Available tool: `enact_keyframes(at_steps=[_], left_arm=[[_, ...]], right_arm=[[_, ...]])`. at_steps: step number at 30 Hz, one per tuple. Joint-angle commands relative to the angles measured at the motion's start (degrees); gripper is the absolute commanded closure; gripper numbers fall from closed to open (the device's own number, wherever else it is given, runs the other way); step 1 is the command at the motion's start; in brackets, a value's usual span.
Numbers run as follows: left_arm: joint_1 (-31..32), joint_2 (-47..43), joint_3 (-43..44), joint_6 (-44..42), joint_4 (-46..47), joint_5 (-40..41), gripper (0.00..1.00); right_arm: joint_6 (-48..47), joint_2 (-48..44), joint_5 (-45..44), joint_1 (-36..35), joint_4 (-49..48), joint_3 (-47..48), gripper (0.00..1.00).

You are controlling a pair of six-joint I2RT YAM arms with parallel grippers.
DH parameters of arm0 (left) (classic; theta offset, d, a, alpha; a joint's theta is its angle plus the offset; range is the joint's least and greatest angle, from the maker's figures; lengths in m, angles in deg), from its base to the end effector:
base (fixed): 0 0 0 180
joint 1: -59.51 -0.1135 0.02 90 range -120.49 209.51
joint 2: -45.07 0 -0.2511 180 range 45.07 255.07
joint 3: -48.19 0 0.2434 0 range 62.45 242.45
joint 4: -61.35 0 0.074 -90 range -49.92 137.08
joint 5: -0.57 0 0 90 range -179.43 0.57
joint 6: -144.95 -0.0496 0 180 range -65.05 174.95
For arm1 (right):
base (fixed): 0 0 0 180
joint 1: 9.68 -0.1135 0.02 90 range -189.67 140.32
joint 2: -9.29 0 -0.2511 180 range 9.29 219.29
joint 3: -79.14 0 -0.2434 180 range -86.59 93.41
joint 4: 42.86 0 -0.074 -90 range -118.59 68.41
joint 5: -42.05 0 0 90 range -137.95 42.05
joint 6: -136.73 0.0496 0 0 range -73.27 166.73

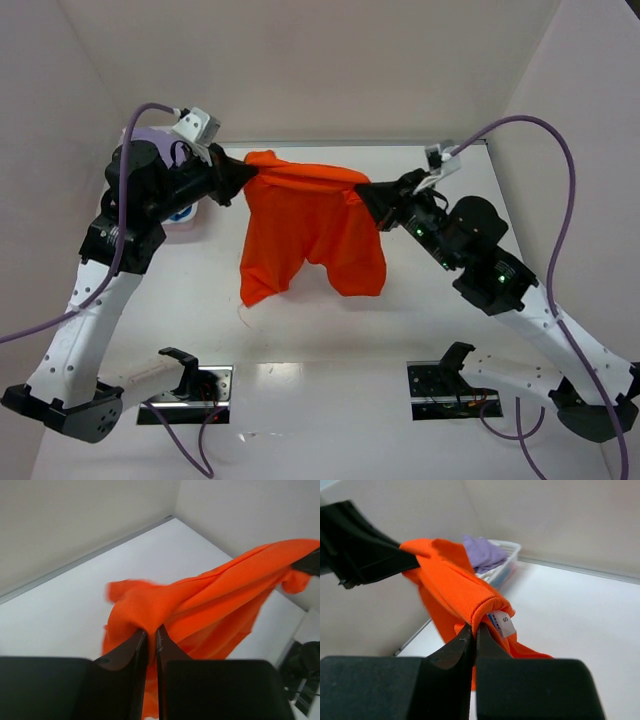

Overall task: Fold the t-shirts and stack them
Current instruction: Move the tshirt to the center of the board

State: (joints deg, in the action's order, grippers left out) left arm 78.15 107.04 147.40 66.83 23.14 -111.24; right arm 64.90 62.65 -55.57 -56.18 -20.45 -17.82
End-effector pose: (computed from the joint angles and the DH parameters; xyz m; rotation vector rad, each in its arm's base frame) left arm 0.1986 -0.0864 0.4804 0.3980 1.5837 -0.7134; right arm 0.1450 0.1433 0.4511 -0.2561 1.4765 0.8236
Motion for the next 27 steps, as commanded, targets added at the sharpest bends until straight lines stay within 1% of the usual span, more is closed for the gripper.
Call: enact_keyframes(at_steps=[1, 2, 3, 4, 5, 6, 7, 8, 10, 11, 13, 15, 17, 18, 19, 20, 21, 22, 23, 25, 27], left_arm=[[-4.3, 0.4, -1.4, -10.5, -1.3, 13.0, 0.84], [-4.3, 1.7, -2.0, -10.5, -1.3, 12.2, 0.84], [-4.3, 2.6, -2.0, -10.5, -0.8, 11.6, 0.84], [-4.3, 3.5, -2.5, -10.5, -0.8, 11.6, 0.84], [-4.3, 5.3, -2.5, -9.8, -0.2, 11.6, 0.84], [-4.3, 6.1, -3.0, -9.8, -0.2, 11.6, 0.81], [-4.3, 6.9, -3.7, -9.8, -0.2, 11.6, 0.73], [-4.3, 8.1, -3.7, -9.8, -0.2, 11.6, 0.62], [-4.3, 8.9, -5.9, -9.8, 0.3, 11.6, 0.29], [-4.3, 9.0, -6.7, -9.8, 0.3, 11.1, 0.19], [-4.3, 9.5, -8.6, -9.8, 0.8, 8.0, 0.05], [-3.8, 10.1, -11.4, -10.6, 0.8, 4.4, 0.00], [-2.8, 13.1, -12.8, -10.6, 0.8, -0.1, 0.00], [-0.7, 14.2, -13.4, -10.6, 0.8, -0.7, 0.00], [0.8, 15.4, -13.9, -10.6, 0.8, -0.7, 0.00], [2.4, 18.1, -14.5, -10.6, 0.8, 1.8, 0.00], [3.9, 19.5, -14.5, -10.6, 0.8, 2.9, 0.00], [6.7, 21.0, -14.5, -10.0, 0.8, 3.9, 0.00], [7.9, 23.8, -13.8, -9.9, 0.8, 4.7, 0.00], [10.5, 26.2, -13.2, -8.0, 1.4, 4.7, 0.00], [11.9, 29.2, -13.2, -6.9, 3.5, 4.7, 0.00]], right_arm=[[1.0, -9.8, -16.8, 1.9, 2.6, -0.6, 1.00], [3.9, -10.4, -19.4, 1.9, 6.0, -1.6, 1.00], [4.8, -11.5, -24.1, 1.9, 7.6, -2.8, 1.00], [5.6, -11.5, -26.5, 1.9, 9.2, -4.0, 1.00], [6.9, -12.2, -28.7, 1.9, 12.8, -5.5, 1.00], [8.9, -12.2, -30.7, 1.9, 14.3, -6.2, 1.00], [10.1, -12.2, -34.5, 1.9, 15.8, -7.1, 1.00], [11.5, -12.8, -36.1, 1.9, 17.1, -7.1, 1.00], [12.2, -13.4, -35.8, 1.9, 17.4, -9.1, 0.99], [11.6, -13.4, -35.1, 1.9, 16.8, -9.6, 0.99], [11.6, -13.4, -33.8, 1.9, 15.1, -11.6, 0.97], [12.1, -11.5, -32.9, 1.9, 14.5, -12.8, 0.96], [12.1, -9.7, -32.3, 1.9, 13.9, -14.0, 0.96], [12.1, -9.7, -32.3, 1.9, 13.4, -14.0, 0.96], [12.1, -9.2, -32.3, 1.9, 12.8, -14.5, 0.96], [12.1, -9.2, -32.3, 1.9, 12.8, -14.5, 0.96], [12.1, -9.8, -32.3, 1.9, 12.1, -15.2, 0.96], [12.1, -9.8, -32.3, 1.9, 12.1, -15.2, 0.96], [12.1, -10.4, -33.0, 1.9, 12.1, -15.2, 0.95], [12.1, -11.1, -34.4, 1.9, 12.6, -15.2, 0.95], [12.1, -11.9, -35.0, 2.5, 13.2, -15.2, 0.94]])
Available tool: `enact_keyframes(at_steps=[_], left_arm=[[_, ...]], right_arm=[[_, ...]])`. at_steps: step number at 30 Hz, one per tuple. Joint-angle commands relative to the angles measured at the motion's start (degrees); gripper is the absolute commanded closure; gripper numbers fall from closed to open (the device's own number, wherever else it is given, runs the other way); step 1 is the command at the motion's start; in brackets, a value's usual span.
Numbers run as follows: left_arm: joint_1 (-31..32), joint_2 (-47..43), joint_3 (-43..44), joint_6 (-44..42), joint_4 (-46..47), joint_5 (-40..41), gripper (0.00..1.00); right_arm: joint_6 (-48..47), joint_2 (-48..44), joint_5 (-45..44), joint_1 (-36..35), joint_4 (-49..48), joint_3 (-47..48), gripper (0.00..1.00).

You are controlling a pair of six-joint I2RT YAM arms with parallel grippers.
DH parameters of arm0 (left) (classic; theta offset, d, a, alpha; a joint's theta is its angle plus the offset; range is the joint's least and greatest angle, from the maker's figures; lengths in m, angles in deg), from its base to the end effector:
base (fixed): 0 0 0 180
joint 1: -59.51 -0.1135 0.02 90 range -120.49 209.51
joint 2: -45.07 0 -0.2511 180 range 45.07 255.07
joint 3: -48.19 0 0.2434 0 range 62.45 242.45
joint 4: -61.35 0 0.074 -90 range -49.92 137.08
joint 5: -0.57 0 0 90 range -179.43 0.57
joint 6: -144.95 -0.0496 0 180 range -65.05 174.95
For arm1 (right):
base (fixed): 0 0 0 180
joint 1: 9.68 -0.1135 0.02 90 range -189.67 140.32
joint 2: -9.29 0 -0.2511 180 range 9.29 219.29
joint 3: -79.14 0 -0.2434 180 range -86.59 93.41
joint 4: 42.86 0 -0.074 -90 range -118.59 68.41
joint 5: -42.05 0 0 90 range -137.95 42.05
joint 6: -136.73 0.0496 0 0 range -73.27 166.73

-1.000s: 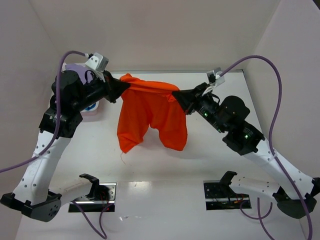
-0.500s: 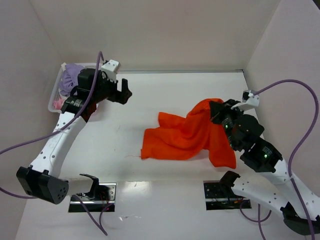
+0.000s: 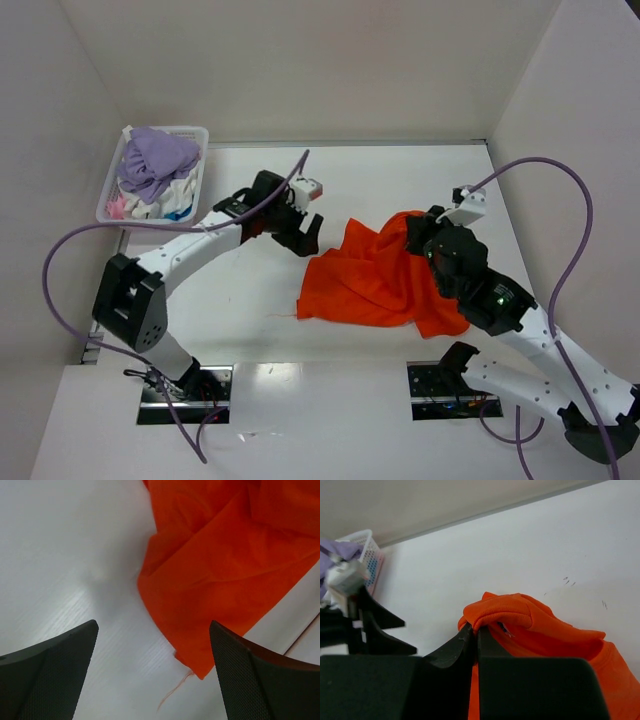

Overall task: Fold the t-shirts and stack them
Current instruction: Move the tshirt to the center of the board

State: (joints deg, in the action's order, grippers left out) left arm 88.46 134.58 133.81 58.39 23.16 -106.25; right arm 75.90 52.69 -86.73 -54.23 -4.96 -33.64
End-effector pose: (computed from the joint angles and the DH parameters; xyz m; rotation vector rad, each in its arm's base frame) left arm 0.3001 -0.1824 0.2667 0.6675 2.2515 -0.6231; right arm 0.1426 0.0968 0.3569 0.2364 1.7567 0.3186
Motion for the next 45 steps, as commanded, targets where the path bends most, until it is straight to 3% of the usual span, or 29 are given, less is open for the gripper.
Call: enact_keyframes(at_steps=[1, 11, 19, 25, 27, 28, 32, 36, 40, 45], left_arm=[[2.1, 2.7, 1.1, 2.1, 4.1, 0.2, 0.02], [6.5, 14.2, 2.7, 5.3, 5.8, 1.9, 0.09], [7.6, 18.0, 3.3, 6.5, 7.4, 1.4, 0.18], [7.6, 19.1, 3.3, 6.5, 7.4, 1.9, 0.41], [7.6, 19.6, 3.3, 6.5, 6.9, 2.6, 0.40], [7.6, 20.2, 3.3, 6.5, 6.9, 3.6, 0.30], [7.6, 19.4, 3.2, 7.0, 7.0, 6.3, 0.12], [7.6, 18.7, 2.4, 7.0, 8.5, 6.3, 0.08], [7.6, 21.6, 3.3, 7.5, 7.9, 3.6, 0.23], [7.6, 21.6, 3.3, 7.5, 7.9, 2.5, 0.57]], right_arm=[[1.2, -2.7, -3.8, 0.5, -2.3, 0.7, 0.94], [1.7, -4.5, -5.0, 0.5, -1.1, 0.7, 0.92], [1.7, -4.5, -5.0, 0.5, -1.1, 0.7, 0.92], [1.7, -4.5, -4.5, 0.5, -1.1, 0.7, 0.92], [1.7, -4.5, -4.5, 0.5, -1.1, 0.7, 0.92], [1.7, -4.5, -4.5, 0.5, -1.1, 0.7, 0.92], [1.7, -5.5, -4.5, 0.5, -1.1, 0.7, 0.91], [1.7, -5.5, -3.9, 0.5, -1.7, 0.7, 0.91], [1.2, -5.5, -3.9, 0.5, -1.7, 0.7, 0.91], [1.2, -6.1, -3.9, 0.5, -1.7, 0.7, 0.91]])
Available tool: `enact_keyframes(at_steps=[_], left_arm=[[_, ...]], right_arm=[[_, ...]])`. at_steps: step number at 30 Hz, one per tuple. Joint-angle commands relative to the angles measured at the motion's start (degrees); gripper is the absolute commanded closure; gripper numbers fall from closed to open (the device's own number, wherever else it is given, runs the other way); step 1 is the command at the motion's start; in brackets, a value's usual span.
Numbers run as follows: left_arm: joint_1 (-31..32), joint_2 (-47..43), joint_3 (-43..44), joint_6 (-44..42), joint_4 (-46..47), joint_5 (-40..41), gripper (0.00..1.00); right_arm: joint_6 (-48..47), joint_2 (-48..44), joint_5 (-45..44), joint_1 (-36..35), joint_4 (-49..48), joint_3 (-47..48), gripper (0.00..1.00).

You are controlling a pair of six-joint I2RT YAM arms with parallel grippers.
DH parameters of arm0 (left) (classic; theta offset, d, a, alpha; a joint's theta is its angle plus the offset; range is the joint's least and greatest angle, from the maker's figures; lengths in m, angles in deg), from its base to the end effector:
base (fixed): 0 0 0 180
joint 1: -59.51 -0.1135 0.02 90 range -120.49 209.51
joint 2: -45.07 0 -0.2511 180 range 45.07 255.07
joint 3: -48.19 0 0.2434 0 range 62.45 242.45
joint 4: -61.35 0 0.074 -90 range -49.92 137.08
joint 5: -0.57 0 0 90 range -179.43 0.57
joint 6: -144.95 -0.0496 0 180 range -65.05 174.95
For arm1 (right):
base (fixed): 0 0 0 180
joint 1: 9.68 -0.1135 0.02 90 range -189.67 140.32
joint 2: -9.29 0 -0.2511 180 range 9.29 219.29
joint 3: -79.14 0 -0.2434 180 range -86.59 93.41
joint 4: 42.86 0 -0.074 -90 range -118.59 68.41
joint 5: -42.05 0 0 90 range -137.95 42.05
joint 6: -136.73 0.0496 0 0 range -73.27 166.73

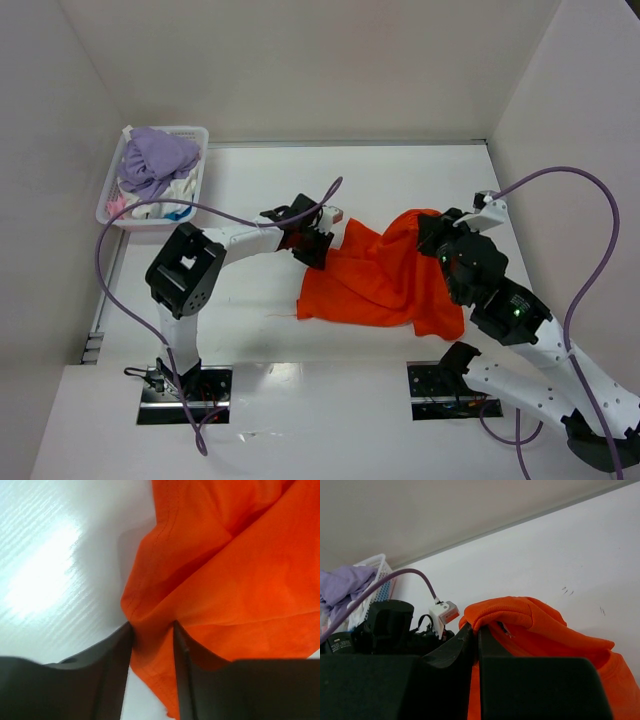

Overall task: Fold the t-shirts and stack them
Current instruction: Move the tshirt to the center of the board

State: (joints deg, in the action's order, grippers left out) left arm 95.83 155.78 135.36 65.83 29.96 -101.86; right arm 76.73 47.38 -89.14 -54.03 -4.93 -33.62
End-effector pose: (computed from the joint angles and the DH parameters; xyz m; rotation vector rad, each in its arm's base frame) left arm 0.3178 -0.2469 0.1510 0.6607 2.5200 -0.5892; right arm 0.1265 0.0780 0.3700 0.3148 1.6689 0.3535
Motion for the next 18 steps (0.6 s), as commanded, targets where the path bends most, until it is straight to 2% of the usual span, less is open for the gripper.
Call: enact_keyframes(at_steps=[1, 3, 4, 6, 12, 16, 18], left_arm=[[0.2, 0.4, 2.2, 0.1, 1.1, -1.4, 0.63], [0.2, 0.4, 2.2, 0.6, 1.1, -1.4, 0.75], [0.2, -0.2, 2.2, 0.6, 1.1, -0.2, 0.91], [0.2, -1.6, 2.8, 2.2, 0.6, 1.4, 0.98], [-1.6, -16.9, 4.1, 3.4, -1.7, 10.4, 1.00], [-7.7, -31.0, 8.6, 3.9, -4.4, 14.1, 1.00], [-9.2, -35.0, 12.0, 3.4, -6.4, 18.2, 1.00]], right_arm=[[0.3, -0.8, -1.5, 0.3, -1.7, 0.6, 0.91], [0.3, -0.8, -1.5, 0.3, -1.7, 0.6, 0.91], [0.3, -0.8, -1.5, 0.3, -1.7, 0.6, 0.91], [0.3, -0.8, -2.1, 0.3, -1.7, 0.6, 0.91], [0.3, -0.8, -6.6, 0.3, 0.2, 4.3, 0.93], [-2.3, -0.8, -8.7, 0.3, -0.4, 7.8, 0.94], [-4.4, 0.6, -9.3, 0.3, -1.7, 10.5, 0.96]])
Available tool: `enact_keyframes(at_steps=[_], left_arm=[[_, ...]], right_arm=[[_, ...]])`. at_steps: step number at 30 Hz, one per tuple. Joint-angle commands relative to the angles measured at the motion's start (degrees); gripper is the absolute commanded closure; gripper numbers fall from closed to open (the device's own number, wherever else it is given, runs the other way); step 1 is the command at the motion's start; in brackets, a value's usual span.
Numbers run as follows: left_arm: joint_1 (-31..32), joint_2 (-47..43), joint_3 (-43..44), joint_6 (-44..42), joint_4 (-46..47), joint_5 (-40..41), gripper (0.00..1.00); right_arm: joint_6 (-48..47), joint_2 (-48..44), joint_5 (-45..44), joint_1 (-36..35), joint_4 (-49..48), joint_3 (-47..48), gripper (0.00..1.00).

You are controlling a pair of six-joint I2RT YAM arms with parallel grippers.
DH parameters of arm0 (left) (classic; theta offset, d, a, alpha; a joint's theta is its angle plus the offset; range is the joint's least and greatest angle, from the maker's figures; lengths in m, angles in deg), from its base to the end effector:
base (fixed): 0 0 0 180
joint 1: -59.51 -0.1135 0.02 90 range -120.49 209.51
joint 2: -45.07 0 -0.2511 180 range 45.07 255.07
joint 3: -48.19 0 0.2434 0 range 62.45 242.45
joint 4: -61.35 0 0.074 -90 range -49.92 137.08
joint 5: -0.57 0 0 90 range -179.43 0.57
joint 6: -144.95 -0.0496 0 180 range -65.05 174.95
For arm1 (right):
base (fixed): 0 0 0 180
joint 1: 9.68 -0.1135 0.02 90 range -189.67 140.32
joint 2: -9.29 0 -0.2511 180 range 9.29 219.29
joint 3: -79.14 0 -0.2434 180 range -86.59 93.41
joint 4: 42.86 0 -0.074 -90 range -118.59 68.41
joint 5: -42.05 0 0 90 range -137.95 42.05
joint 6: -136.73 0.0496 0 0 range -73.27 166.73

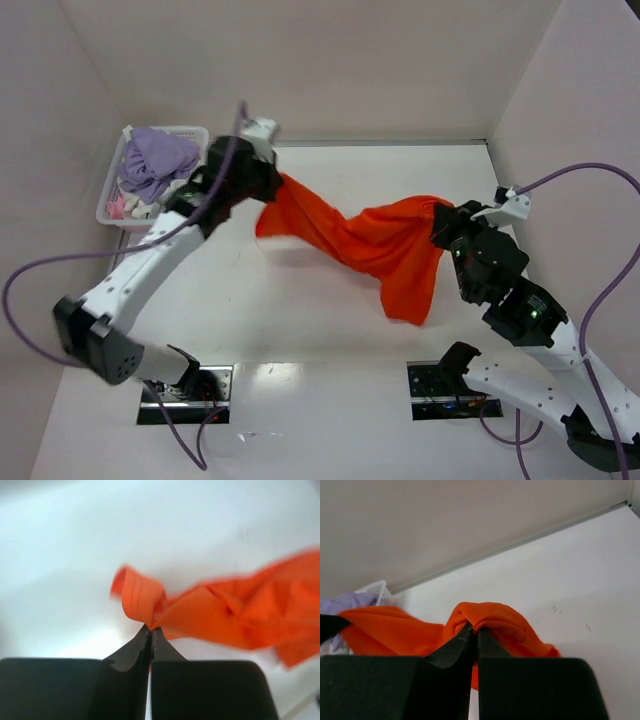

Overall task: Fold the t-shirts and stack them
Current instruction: Move the tshirt to the center of the board

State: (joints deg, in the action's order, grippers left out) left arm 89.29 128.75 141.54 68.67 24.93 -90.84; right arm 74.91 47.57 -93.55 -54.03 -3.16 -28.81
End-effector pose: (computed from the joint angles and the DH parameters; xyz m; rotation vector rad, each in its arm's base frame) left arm 0.2968 -0.1712 0.3483 0.3053 2.0519 -0.4971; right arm 0.1201 0.0679 0.3931 0.3623 1.6114 0.3001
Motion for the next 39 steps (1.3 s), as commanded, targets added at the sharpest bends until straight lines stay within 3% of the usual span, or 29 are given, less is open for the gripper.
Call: enact_keyframes(at_steps=[1, 6, 15, 26, 39], left_arm=[[-3.3, -11.2, 7.1, -0.3, -2.1, 8.9, 1.00], [-6.5, -17.8, 12.3, -2.3, -4.0, 17.0, 1.00], [-7.0, -27.9, 7.4, 1.4, -4.6, 29.4, 0.97], [-7.0, -33.9, 0.8, 6.3, -9.1, 27.3, 0.96], [-7.0, -33.5, -4.6, 9.8, -13.6, 18.8, 0.95]], right_arm=[[-3.3, 0.4, -4.9, 0.3, -4.0, 6.4, 0.96], [-6.0, 3.0, -6.3, 0.3, -7.3, 9.4, 1.00], [-8.0, -0.7, -17.1, 0.3, -10.7, 10.9, 1.00], [-13.2, 0.3, -17.1, 0.3, -11.7, 13.1, 1.00], [-3.6, 0.9, -11.8, 0.3, -3.6, 6.2, 0.99]])
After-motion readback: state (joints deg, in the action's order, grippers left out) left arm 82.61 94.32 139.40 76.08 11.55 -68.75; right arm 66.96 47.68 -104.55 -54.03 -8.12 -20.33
